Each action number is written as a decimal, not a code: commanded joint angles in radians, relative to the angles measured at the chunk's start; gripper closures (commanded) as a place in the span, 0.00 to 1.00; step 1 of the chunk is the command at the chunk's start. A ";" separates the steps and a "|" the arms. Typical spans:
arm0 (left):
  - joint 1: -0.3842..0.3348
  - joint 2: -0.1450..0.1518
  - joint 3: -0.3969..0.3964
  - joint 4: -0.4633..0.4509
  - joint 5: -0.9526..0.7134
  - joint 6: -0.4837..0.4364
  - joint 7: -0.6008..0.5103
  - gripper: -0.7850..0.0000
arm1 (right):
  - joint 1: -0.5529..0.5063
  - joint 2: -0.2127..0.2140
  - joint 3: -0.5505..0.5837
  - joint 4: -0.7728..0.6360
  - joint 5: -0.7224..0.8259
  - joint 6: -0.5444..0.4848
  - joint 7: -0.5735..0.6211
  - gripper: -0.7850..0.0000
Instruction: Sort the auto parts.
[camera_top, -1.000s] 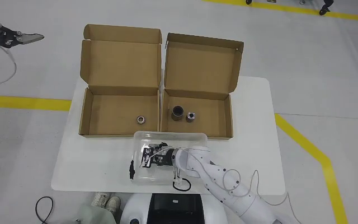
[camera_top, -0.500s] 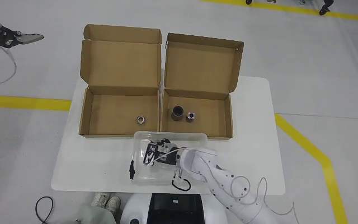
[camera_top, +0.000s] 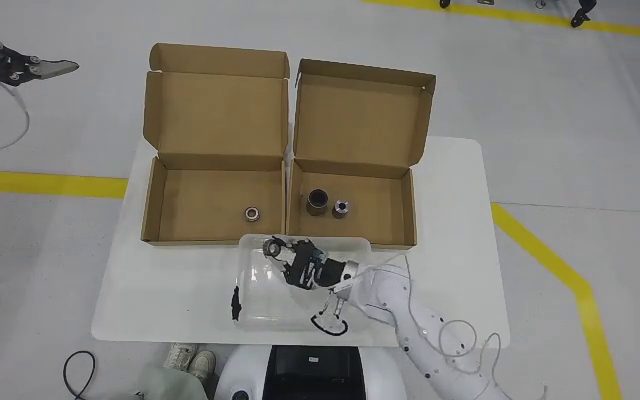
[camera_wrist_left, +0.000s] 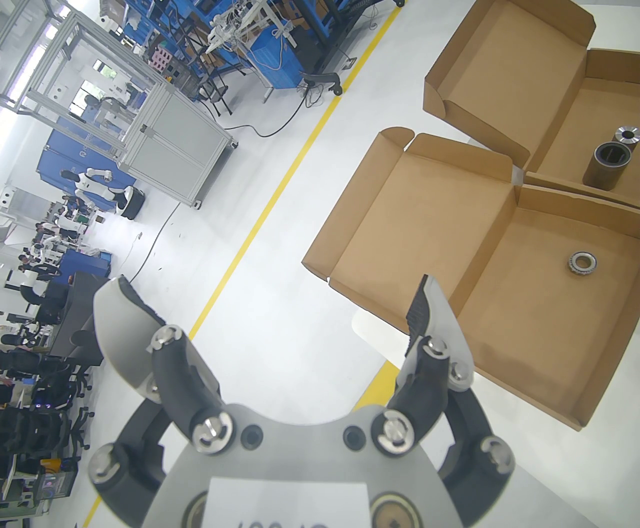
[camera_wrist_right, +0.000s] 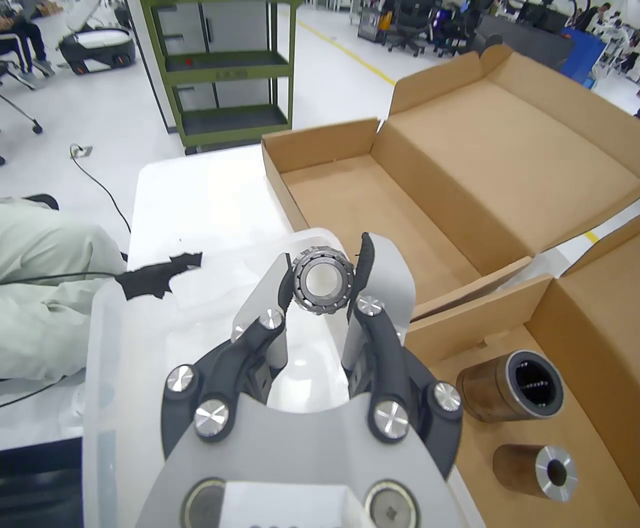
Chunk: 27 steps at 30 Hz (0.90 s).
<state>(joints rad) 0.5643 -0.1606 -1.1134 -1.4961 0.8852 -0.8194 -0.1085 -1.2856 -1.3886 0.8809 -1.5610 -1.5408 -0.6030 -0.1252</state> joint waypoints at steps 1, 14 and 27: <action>0.000 0.000 0.000 0.000 0.000 0.000 0.000 0.00 | 0.013 0.000 -0.001 -0.004 -0.008 0.000 0.000 1.00; 0.000 0.000 0.000 0.000 0.000 0.000 0.000 0.00 | 0.116 0.007 0.040 -0.144 0.038 -0.076 -0.007 1.00; 0.000 0.000 0.000 0.000 0.000 0.000 0.000 0.00 | 0.233 0.008 0.090 -0.307 0.112 -0.090 0.146 1.00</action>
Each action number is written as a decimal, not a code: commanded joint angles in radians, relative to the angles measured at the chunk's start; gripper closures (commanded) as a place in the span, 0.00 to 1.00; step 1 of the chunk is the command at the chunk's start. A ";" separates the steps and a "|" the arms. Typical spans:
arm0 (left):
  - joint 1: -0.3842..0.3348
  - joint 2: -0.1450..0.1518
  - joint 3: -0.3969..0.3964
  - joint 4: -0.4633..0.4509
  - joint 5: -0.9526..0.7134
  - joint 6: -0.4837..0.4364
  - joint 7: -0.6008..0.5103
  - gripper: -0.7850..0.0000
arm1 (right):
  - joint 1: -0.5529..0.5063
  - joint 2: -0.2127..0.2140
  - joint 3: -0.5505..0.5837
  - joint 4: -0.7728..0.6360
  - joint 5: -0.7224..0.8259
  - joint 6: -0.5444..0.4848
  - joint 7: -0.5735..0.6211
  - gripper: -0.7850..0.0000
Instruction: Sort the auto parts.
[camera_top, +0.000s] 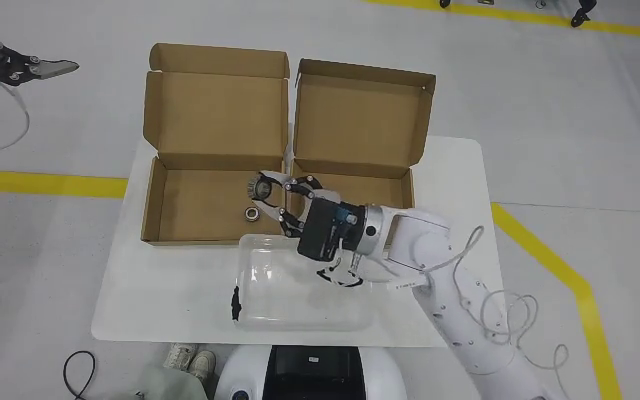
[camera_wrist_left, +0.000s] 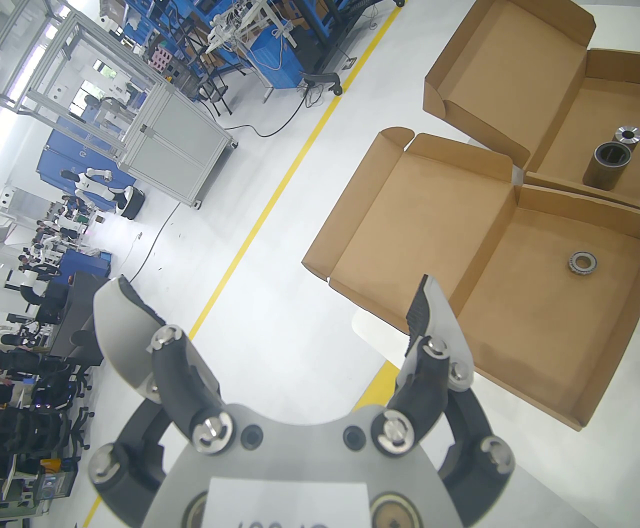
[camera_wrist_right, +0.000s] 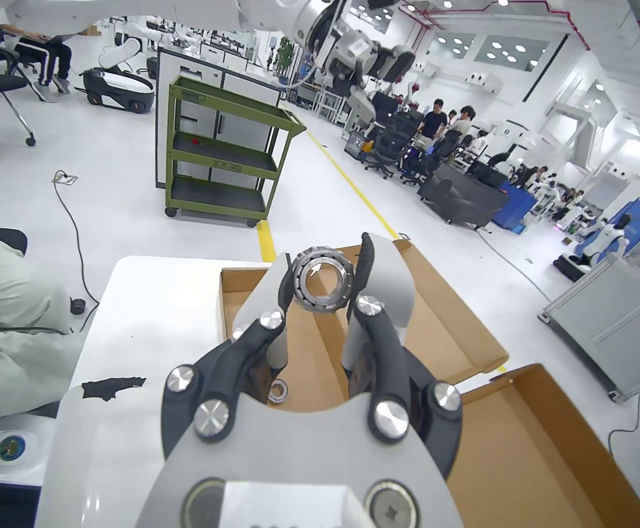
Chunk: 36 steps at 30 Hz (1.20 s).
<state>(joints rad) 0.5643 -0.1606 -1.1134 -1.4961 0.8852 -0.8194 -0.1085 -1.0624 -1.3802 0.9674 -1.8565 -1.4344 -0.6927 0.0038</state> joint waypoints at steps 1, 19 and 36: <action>0.000 0.000 0.000 0.000 0.000 0.000 0.000 0.00 | 0.020 0.000 0.008 -0.023 0.015 -0.001 0.029 1.00; 0.000 0.000 0.000 0.000 0.000 0.000 0.000 0.00 | 0.116 0.004 0.085 -0.155 0.101 0.033 0.138 1.00; 0.000 0.000 0.000 0.000 0.000 0.000 0.000 0.00 | 0.114 0.012 0.082 -0.204 0.048 0.052 0.135 1.00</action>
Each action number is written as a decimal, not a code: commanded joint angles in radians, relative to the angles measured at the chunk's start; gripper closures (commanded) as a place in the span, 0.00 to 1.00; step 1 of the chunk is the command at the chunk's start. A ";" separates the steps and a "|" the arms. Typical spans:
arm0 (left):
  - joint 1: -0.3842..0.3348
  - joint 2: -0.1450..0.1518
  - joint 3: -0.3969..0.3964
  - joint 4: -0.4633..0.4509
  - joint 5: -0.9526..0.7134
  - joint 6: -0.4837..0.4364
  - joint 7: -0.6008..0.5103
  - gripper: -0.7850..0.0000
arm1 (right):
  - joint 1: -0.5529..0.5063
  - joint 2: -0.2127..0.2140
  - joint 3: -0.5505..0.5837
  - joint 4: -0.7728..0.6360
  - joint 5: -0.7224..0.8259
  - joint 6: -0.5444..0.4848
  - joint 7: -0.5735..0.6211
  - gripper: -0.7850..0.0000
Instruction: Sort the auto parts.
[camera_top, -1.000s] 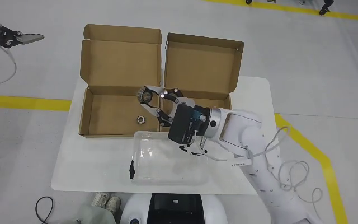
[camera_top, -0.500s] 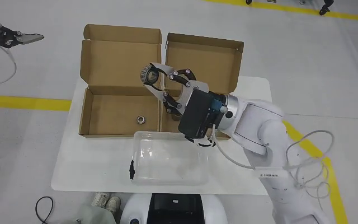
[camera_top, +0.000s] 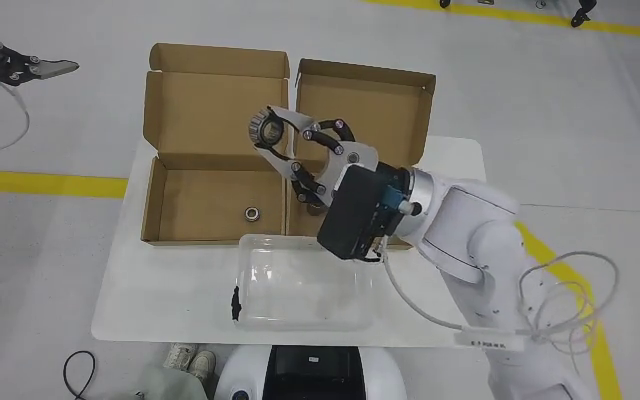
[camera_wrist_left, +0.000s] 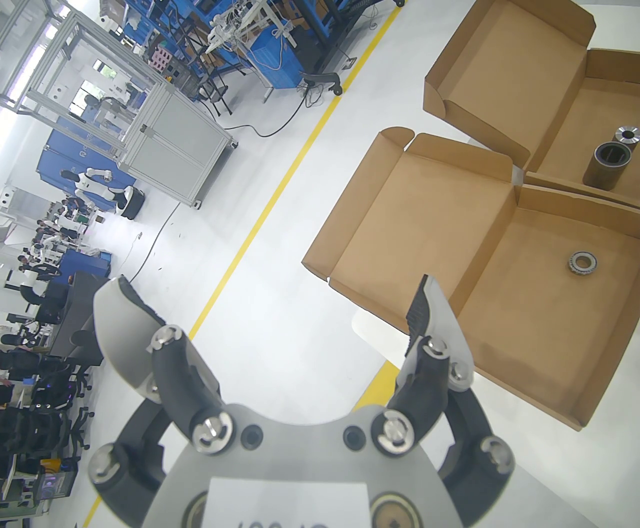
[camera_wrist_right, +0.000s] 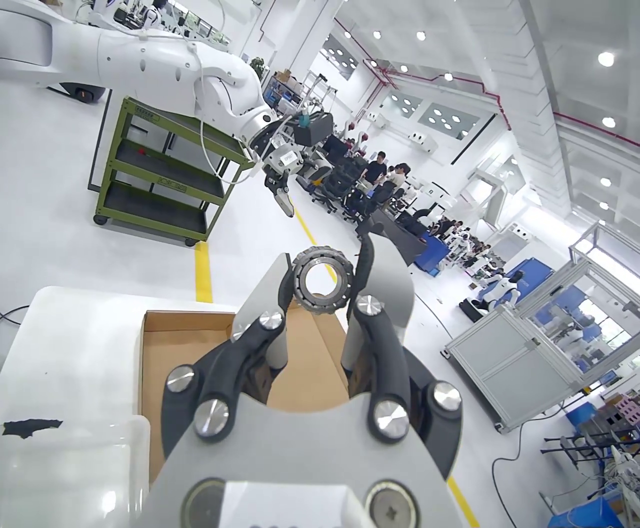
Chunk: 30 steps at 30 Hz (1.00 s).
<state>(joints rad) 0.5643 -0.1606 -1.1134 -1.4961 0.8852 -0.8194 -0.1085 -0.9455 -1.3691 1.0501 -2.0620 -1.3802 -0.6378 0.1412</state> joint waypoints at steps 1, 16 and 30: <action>0.000 0.000 0.000 0.000 0.000 0.000 0.000 0.00 | -0.010 0.002 -0.003 0.002 -0.014 -0.004 -0.005 1.00; 0.000 0.000 0.000 0.000 0.000 0.000 0.000 0.00 | -0.171 0.017 -0.067 0.103 -0.096 0.008 -0.089 1.00; 0.000 0.000 0.000 0.000 0.000 0.000 0.000 0.00 | -0.193 0.010 -0.166 0.322 -0.162 0.067 -0.080 1.00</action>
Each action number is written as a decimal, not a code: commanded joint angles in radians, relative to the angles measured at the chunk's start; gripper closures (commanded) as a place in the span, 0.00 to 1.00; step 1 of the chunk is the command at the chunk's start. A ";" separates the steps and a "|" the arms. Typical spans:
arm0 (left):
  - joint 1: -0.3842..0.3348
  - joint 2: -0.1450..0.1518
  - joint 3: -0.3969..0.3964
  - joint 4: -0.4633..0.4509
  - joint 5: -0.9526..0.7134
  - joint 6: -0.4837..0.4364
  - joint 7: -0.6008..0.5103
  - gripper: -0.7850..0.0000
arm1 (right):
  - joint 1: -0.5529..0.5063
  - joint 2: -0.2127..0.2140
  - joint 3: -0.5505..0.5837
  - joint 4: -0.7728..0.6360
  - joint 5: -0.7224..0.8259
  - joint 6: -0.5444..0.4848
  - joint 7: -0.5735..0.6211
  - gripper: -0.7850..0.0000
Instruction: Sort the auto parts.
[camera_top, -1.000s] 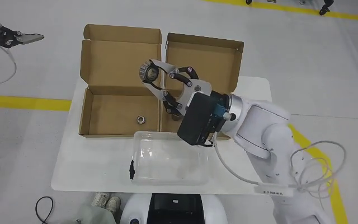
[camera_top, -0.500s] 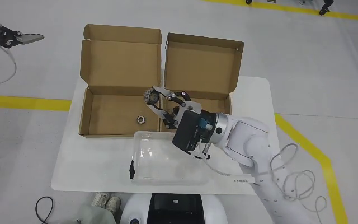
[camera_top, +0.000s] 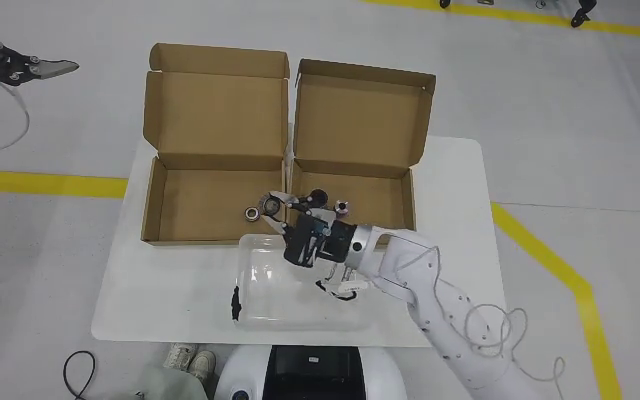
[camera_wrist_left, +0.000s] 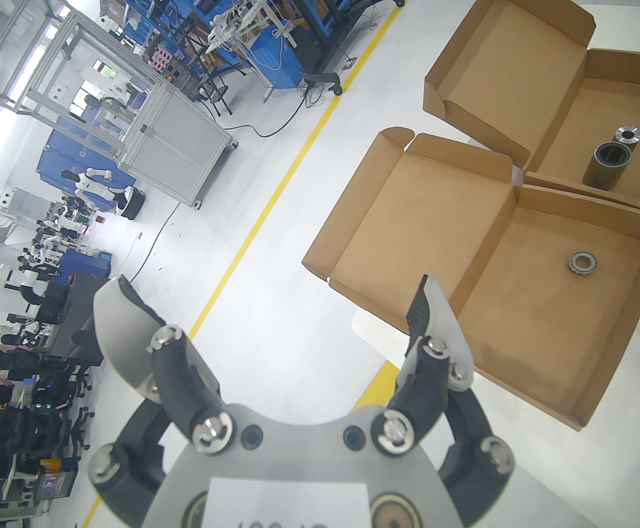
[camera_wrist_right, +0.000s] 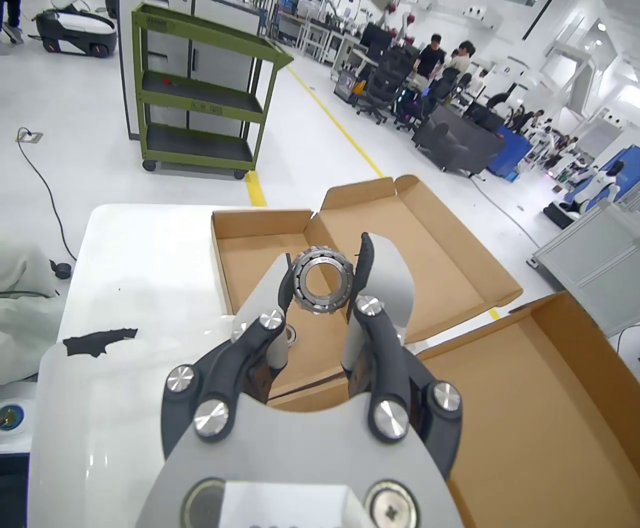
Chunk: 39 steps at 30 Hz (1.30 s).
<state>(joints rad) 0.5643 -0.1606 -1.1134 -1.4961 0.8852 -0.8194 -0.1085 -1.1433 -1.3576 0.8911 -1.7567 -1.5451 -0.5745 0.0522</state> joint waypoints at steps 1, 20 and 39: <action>0.000 0.000 0.000 0.000 0.000 0.000 0.000 0.00 | 0.012 -0.004 -0.015 0.032 0.005 0.007 0.020 1.00; 0.000 0.000 0.000 0.000 0.000 0.000 0.000 0.00 | 0.266 -0.109 -0.213 0.500 0.206 0.013 0.043 1.00; 0.000 0.000 0.000 0.000 0.000 0.000 0.000 0.00 | 0.531 -0.281 -0.389 0.861 0.290 0.051 0.148 1.00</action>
<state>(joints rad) 0.5643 -0.1606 -1.1134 -1.4961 0.8852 -0.8194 -0.1085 -0.6214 -1.6312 0.5057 -0.9146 -1.2589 -0.5254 0.1967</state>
